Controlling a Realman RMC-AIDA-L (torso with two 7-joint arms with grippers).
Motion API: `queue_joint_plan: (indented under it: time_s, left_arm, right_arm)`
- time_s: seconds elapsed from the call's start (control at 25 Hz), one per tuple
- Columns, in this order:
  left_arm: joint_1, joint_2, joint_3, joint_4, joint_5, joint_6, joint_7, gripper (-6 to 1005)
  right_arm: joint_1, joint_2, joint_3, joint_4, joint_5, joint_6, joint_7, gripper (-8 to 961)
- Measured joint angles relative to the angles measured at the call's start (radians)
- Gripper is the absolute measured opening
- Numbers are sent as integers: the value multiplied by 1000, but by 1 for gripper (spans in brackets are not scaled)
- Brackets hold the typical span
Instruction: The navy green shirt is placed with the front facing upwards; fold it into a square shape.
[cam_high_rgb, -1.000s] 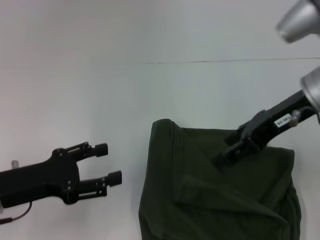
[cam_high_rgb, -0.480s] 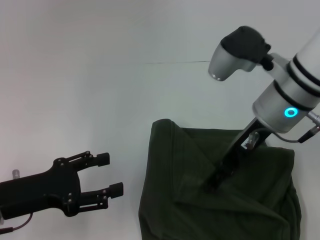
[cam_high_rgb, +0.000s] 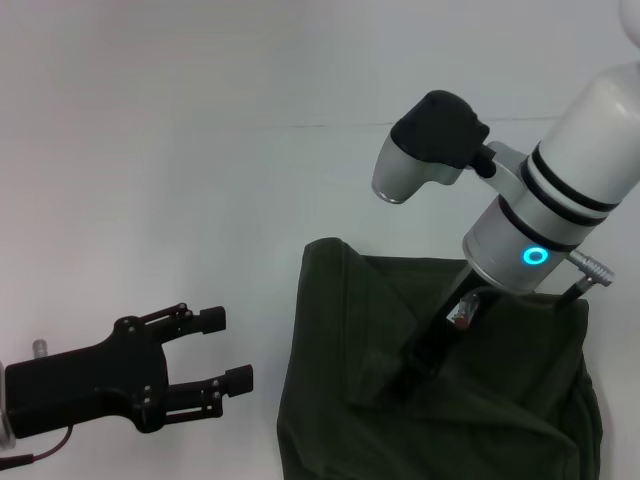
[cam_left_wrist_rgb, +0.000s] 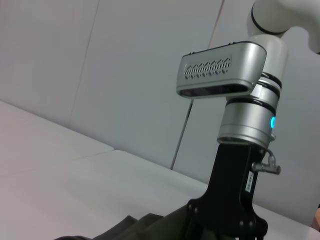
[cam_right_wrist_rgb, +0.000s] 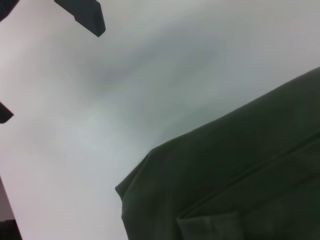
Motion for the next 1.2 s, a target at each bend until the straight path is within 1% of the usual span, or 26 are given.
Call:
queue_joint_plan:
  time_s: [0.08, 0.36, 0.6, 0.8, 1.04, 1.2]
  left_arm:
    - [0, 0, -1, 0, 0, 0, 1, 848]
    - [1, 0, -2, 0, 0, -3, 3, 848]
    - [1, 0, -3, 0, 0, -4, 6, 847]
    - [1, 0, -3, -1, 0, -4, 14, 847]
    - [1, 0, -3, -1, 0, -6, 15, 847]
    - [1, 0, -3, -1, 0, -7, 16, 847]
  right_arm:
    - [3, 0, -7, 10, 6, 9, 0, 847]
    - [22, 2, -82, 60, 47, 56, 6, 706]
    - [16, 3, -89, 48, 57, 56, 5, 613]
    - [15, 1, -89, 47, 57, 55, 5, 478]
    - [11, -2, -83, 42, 57, 55, 9, 246]
    - [4, -3, -80, 17, 58, 44, 12, 72]
